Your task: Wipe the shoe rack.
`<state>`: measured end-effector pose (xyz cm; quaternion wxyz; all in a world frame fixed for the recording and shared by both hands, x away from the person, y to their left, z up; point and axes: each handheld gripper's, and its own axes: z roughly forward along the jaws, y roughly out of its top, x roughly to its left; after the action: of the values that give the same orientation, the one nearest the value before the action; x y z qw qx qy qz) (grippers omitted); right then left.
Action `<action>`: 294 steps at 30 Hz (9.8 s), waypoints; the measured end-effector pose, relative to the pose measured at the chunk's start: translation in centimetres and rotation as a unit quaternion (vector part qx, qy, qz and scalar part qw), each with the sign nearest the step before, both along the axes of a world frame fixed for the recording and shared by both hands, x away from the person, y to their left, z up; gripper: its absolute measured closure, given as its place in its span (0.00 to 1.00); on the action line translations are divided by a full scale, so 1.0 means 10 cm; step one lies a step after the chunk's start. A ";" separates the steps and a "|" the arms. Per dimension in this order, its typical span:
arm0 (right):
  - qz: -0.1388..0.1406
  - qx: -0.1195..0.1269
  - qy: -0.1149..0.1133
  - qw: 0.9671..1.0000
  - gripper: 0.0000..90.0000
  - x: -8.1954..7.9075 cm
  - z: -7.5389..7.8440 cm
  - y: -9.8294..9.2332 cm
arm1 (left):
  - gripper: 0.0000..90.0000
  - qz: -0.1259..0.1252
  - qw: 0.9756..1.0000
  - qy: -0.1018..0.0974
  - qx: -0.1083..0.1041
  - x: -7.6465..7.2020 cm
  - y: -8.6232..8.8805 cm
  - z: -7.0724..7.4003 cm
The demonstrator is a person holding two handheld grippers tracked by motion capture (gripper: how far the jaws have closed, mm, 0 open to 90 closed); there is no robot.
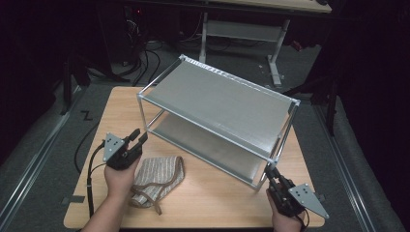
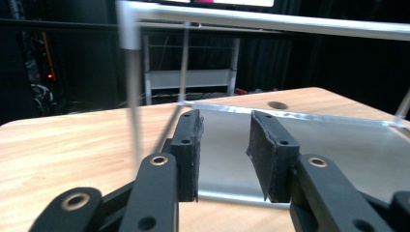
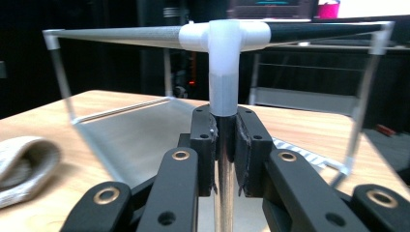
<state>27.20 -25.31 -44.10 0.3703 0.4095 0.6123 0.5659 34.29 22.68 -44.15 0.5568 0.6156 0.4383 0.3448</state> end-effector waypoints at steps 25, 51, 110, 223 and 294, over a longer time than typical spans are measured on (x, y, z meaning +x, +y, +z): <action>0.191 -0.036 0.013 0.981 0.90 0.10 0.02 1.58 | 0.65 -0.030 1.000 -0.005 0.003 -0.66 -0.32 -0.15; 0.045 -0.068 0.010 0.997 0.65 0.16 -0.04 0.46 | 0.57 -0.057 0.997 -0.021 0.041 -0.75 -0.58 -0.14; -0.046 -0.070 0.061 0.995 0.90 1.46 0.06 0.24 | 0.88 -0.181 0.983 -0.019 0.035 -0.80 -1.38 -0.04; 0.097 -0.038 0.019 0.994 0.89 -0.13 -0.11 0.34 | 0.45 -0.013 0.964 0.239 0.118 -0.49 -0.24 -0.60; 0.151 -0.027 0.018 0.988 0.90 -0.03 -0.09 0.65 | 0.56 -0.071 0.976 0.171 0.114 -0.15 -0.34 -0.54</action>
<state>26.94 -18.81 -44.96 0.2803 0.3118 0.6888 0.5914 32.80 19.29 -49.56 0.4227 0.7545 0.4402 0.2417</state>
